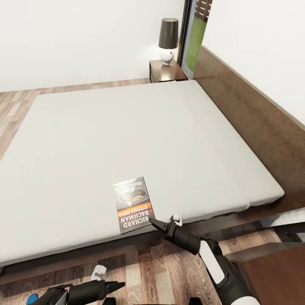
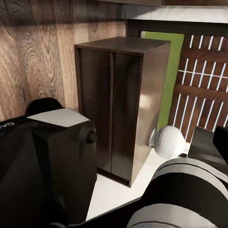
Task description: In the bedroom, move the book from the bed onto either nightstand, and place the two sandals side by side next to the bed.
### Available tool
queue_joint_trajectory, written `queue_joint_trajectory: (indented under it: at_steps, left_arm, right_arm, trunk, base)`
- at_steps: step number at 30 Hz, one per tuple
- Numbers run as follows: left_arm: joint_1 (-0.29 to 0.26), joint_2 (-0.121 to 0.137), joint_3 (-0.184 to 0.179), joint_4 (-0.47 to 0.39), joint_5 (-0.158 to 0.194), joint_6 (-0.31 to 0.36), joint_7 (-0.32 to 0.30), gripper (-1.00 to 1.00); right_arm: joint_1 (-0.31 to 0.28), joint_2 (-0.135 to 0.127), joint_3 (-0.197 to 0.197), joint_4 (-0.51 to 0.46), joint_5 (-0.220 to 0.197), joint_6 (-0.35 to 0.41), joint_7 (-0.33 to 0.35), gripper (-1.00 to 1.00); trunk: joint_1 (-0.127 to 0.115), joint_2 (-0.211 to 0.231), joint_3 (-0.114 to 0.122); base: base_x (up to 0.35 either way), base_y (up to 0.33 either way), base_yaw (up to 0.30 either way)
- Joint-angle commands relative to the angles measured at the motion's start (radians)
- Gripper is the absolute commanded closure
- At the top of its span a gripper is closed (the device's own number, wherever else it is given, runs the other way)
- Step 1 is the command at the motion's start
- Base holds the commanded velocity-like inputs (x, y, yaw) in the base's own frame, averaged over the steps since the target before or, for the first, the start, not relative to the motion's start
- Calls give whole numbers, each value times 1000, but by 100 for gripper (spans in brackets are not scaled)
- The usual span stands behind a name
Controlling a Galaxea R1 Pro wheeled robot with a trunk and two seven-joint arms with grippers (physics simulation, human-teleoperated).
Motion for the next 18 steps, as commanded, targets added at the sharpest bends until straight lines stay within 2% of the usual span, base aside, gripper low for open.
queue_joint_trajectory:
  at_steps: [1,18]
  left_arm:
    - [0,0,9,-1,-9,10,-5,-100]
    - [0,0,9,-1,-10,10,-5,-100]
  right_arm:
    - [0,0,0,6,-7,7,0,100]
    - [0,0,0,104,-6,4,1,100]
  trunk:
    - [0,0,-1]
    - [0,0,21]
  base:
    - [0,0,0]
    - [0,0,0]
